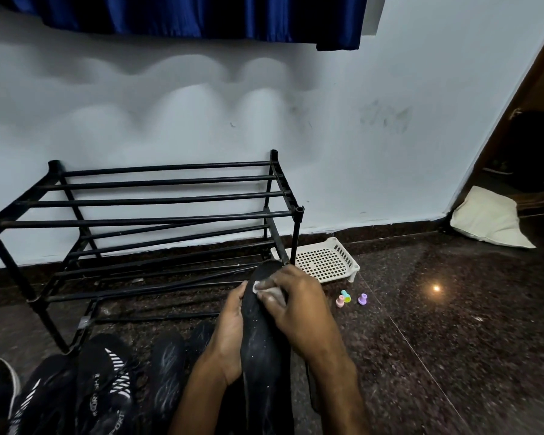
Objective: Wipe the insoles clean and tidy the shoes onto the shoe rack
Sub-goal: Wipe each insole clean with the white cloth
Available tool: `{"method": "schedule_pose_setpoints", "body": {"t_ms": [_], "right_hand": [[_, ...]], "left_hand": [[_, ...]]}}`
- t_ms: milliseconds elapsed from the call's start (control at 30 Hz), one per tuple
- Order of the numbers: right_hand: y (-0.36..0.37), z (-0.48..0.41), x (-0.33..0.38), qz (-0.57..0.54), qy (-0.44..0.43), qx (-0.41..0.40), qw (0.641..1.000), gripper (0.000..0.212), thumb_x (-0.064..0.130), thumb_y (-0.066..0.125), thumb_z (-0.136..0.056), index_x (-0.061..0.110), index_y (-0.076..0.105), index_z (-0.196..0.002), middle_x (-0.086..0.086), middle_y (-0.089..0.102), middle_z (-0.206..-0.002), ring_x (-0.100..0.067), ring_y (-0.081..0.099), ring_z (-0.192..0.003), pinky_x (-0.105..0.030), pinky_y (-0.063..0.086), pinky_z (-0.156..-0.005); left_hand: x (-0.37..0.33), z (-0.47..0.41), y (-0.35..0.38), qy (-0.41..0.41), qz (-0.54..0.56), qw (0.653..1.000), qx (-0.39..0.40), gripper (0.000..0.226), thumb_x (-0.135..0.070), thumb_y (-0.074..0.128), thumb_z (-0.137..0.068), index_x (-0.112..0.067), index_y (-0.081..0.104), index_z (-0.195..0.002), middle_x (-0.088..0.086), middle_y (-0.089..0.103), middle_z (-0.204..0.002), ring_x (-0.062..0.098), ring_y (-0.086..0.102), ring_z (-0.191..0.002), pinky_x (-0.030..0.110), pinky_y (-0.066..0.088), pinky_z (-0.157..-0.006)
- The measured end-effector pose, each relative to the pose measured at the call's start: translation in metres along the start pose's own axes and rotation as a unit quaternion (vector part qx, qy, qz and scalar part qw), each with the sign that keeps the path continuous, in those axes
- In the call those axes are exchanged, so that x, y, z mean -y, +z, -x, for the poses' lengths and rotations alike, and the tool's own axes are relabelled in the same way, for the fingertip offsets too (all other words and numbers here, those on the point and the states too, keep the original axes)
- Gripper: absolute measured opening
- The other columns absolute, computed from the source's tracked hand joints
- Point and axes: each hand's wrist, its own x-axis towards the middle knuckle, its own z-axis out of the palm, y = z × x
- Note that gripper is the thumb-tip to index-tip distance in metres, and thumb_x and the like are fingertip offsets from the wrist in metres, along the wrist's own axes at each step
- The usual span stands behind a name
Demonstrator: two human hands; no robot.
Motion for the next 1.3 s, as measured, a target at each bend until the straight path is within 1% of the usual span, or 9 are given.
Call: {"method": "schedule_pose_setpoints", "body": {"t_ms": [200,400,567,633,733,933,1067,1167,1300], "right_hand": [[-0.012,-0.006,-0.011,0.04,0.061,-0.143,0.987,0.011,0.012,0.072,-0.086,0.013,0.074,-0.097,0.006,0.062,-0.096,-0.002,0.055,-0.08,0.008,0.03,-0.074],[-0.008,0.0,-0.01,0.007,0.025,-0.001,1.0,0.011,0.014,0.074,-0.084,0.019,0.075,-0.093,0.012,0.062,-0.093,0.004,0.058,-0.083,-0.005,0.043,-0.078],[-0.01,-0.005,-0.006,0.037,0.054,-0.125,0.99,0.011,0.014,0.071,-0.087,0.015,0.073,-0.098,0.008,0.061,-0.096,-0.001,0.056,-0.082,0.005,0.034,-0.075],[-0.005,-0.004,0.001,-0.001,0.021,-0.066,0.998,0.012,0.013,0.072,-0.086,0.017,0.074,-0.097,0.009,0.062,-0.097,0.001,0.058,-0.085,0.002,0.038,-0.078],[-0.01,0.0,-0.004,0.019,0.025,0.022,0.999,0.01,0.02,0.075,-0.084,0.023,0.075,-0.093,0.013,0.063,-0.096,0.003,0.058,-0.085,-0.006,0.043,-0.077],[-0.008,-0.008,-0.002,0.046,0.038,-0.114,0.992,0.014,0.015,0.072,-0.087,0.015,0.074,-0.1,0.007,0.064,-0.098,0.001,0.055,-0.083,0.009,0.031,-0.074],[0.001,-0.002,0.002,0.006,-0.015,0.013,1.0,0.011,0.02,0.074,-0.084,0.023,0.074,-0.094,0.015,0.063,-0.095,0.002,0.059,-0.084,-0.014,0.048,-0.084],[-0.008,-0.001,-0.014,0.075,0.04,-0.018,0.996,0.012,0.023,0.075,-0.083,0.027,0.073,-0.094,0.017,0.063,-0.096,0.001,0.058,-0.085,-0.035,0.05,-0.095],[-0.008,-0.009,-0.006,0.044,0.03,-0.131,0.99,0.013,0.015,0.074,-0.085,0.016,0.075,-0.098,0.007,0.065,-0.097,-0.001,0.057,-0.083,0.001,0.038,-0.083]], "left_hand": [[0.003,-0.001,0.002,-0.005,-0.034,0.999,0.01,0.052,-0.045,0.044,-0.093,-0.002,0.073,-0.102,0.017,0.069,-0.091,0.026,0.068,-0.076,0.035,0.058,-0.069],[0.0,-0.002,-0.003,0.009,-0.018,0.999,0.025,0.048,-0.045,0.05,-0.087,-0.002,0.071,-0.094,0.015,0.066,-0.082,0.025,0.066,-0.071,0.033,0.057,-0.063],[0.003,-0.003,-0.001,-0.015,-0.029,0.999,0.007,0.051,-0.046,0.047,-0.092,-0.003,0.072,-0.101,0.015,0.068,-0.09,0.025,0.067,-0.077,0.034,0.056,-0.069],[0.002,-0.005,-0.001,-0.021,-0.011,1.0,0.014,0.046,-0.047,0.052,-0.089,-0.006,0.07,-0.1,0.013,0.064,-0.092,0.023,0.064,-0.084,0.034,0.051,-0.076],[-0.001,-0.006,-0.006,-0.009,0.005,1.0,0.021,0.046,-0.047,0.052,-0.086,-0.005,0.071,-0.091,0.012,0.066,-0.083,0.023,0.065,-0.073,0.032,0.055,-0.067],[0.002,-0.006,0.0,-0.01,-0.024,1.0,0.006,0.047,-0.046,0.05,-0.091,-0.006,0.07,-0.104,0.013,0.068,-0.091,0.024,0.066,-0.081,0.034,0.055,-0.073],[0.001,-0.008,-0.006,-0.003,0.006,1.0,0.008,0.047,-0.047,0.047,-0.092,-0.009,0.072,-0.08,0.009,0.066,-0.075,0.021,0.066,-0.07,0.031,0.055,-0.065],[0.002,-0.007,-0.007,0.005,-0.028,1.0,0.008,0.05,-0.046,0.045,-0.093,-0.005,0.073,-0.091,0.014,0.069,-0.081,0.023,0.067,-0.07,0.032,0.056,-0.067],[0.005,-0.009,-0.003,0.0,-0.044,0.999,-0.005,0.048,-0.046,0.046,-0.094,-0.006,0.073,-0.1,0.013,0.07,-0.089,0.023,0.067,-0.079,0.032,0.055,-0.073]]}}
